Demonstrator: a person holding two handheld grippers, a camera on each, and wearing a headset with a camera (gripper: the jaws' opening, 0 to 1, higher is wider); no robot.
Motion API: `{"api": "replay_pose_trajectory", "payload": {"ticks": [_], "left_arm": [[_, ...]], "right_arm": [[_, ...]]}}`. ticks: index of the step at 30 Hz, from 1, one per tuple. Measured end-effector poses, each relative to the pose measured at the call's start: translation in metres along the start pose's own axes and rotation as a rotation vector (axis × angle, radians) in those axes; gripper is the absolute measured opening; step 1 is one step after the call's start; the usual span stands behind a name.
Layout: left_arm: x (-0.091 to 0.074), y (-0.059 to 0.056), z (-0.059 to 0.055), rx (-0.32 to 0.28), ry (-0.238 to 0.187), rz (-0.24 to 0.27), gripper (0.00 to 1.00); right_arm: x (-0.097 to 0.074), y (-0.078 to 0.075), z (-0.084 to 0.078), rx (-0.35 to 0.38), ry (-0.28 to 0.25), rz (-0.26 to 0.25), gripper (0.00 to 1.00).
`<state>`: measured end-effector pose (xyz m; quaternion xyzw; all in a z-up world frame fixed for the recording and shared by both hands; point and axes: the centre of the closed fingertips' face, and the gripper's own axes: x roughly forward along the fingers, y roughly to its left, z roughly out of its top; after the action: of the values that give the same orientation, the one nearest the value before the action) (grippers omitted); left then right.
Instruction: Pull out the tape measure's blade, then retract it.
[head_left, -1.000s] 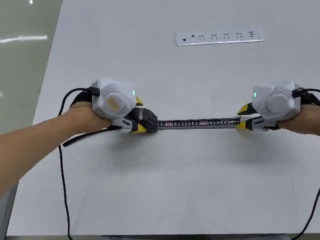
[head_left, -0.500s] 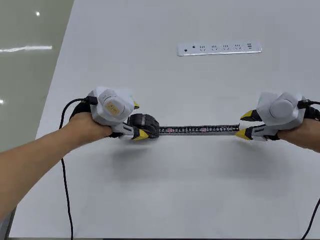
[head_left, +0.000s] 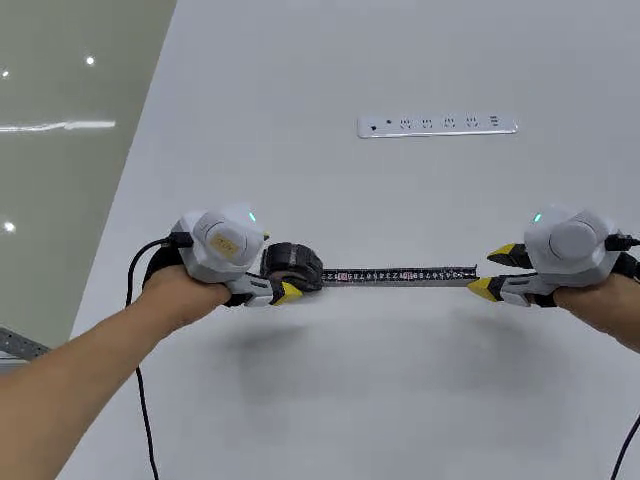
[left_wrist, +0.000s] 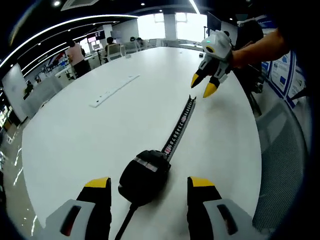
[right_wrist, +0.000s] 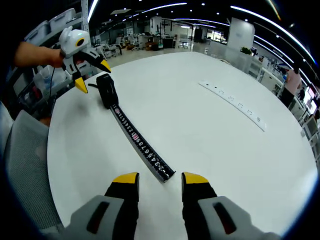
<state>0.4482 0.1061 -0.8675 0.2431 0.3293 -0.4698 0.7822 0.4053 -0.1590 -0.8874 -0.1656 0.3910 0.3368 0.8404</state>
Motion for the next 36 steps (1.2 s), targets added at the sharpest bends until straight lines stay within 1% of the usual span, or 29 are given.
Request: {"api": "replay_pose_trajectory", "payload": {"ticks": [2, 3, 6, 7, 8, 10, 12, 16, 19, 21, 23, 26, 28, 32, 34, 36], "left_arm": [[-0.003, -0.001, 0.0, -0.016, -0.003, 0.012, 0.6], [-0.005, -0.002, 0.0, -0.04, -0.004, 0.022, 0.6], [-0.008, -0.004, 0.0, -0.076, -0.005, 0.04, 0.6], [-0.009, -0.006, 0.001, -0.09, -0.015, 0.045, 0.6], [-0.01, -0.005, 0.0, -0.108, -0.013, 0.057, 0.61], [-0.01, -0.007, 0.0, -0.124, -0.013, 0.064, 0.63], [-0.012, -0.007, -0.002, -0.155, -0.008, 0.082, 0.64], [-0.017, -0.007, -0.001, -0.213, -0.025, 0.109, 0.66], [-0.021, -0.009, -0.003, -0.224, -0.028, 0.137, 0.67], [-0.024, -0.011, -0.002, -0.244, -0.039, 0.147, 0.68], [-0.029, -0.013, -0.004, -0.259, -0.043, 0.17, 0.69], [-0.035, -0.015, -0.006, -0.308, -0.058, 0.194, 0.69], [-0.04, -0.019, -0.006, -0.33, -0.067, 0.206, 0.7], [-0.046, -0.026, -0.007, -0.355, -0.079, 0.223, 0.73], [-0.051, -0.031, -0.007, -0.375, -0.087, 0.224, 0.74], [-0.056, -0.032, -0.008, -0.396, -0.099, 0.237, 0.75]], "right_arm": [[-0.002, 0.001, 0.0, 0.014, -0.004, -0.009, 0.35], [-0.004, 0.002, 0.0, 0.031, -0.008, -0.02, 0.36], [-0.008, 0.004, 0.0, 0.06, -0.019, -0.035, 0.38], [-0.009, 0.005, 0.0, 0.072, -0.025, -0.042, 0.39], [-0.011, 0.005, 0.0, 0.088, -0.03, -0.052, 0.4], [-0.014, 0.008, 0.0, 0.101, -0.038, -0.057, 0.41], [-0.017, 0.009, 0.0, 0.117, -0.052, -0.082, 0.42], [-0.023, 0.016, 0.0, 0.15, -0.066, -0.096, 0.44], [-0.028, 0.023, 0.0, 0.171, -0.076, -0.103, 0.45], [-0.03, 0.022, 0.0, 0.185, -0.085, -0.111, 0.45], [-0.035, 0.024, 0.001, 0.216, -0.098, -0.125, 0.47], [-0.039, 0.027, 0.001, 0.251, -0.117, -0.138, 0.49], [-0.042, 0.032, 0.002, 0.258, -0.124, -0.142, 0.49], [-0.047, 0.038, 0.004, 0.28, -0.141, -0.155, 0.52], [-0.05, 0.041, 0.005, 0.291, -0.148, -0.161, 0.53], [-0.053, 0.042, 0.005, 0.302, -0.152, -0.169, 0.54]]}}
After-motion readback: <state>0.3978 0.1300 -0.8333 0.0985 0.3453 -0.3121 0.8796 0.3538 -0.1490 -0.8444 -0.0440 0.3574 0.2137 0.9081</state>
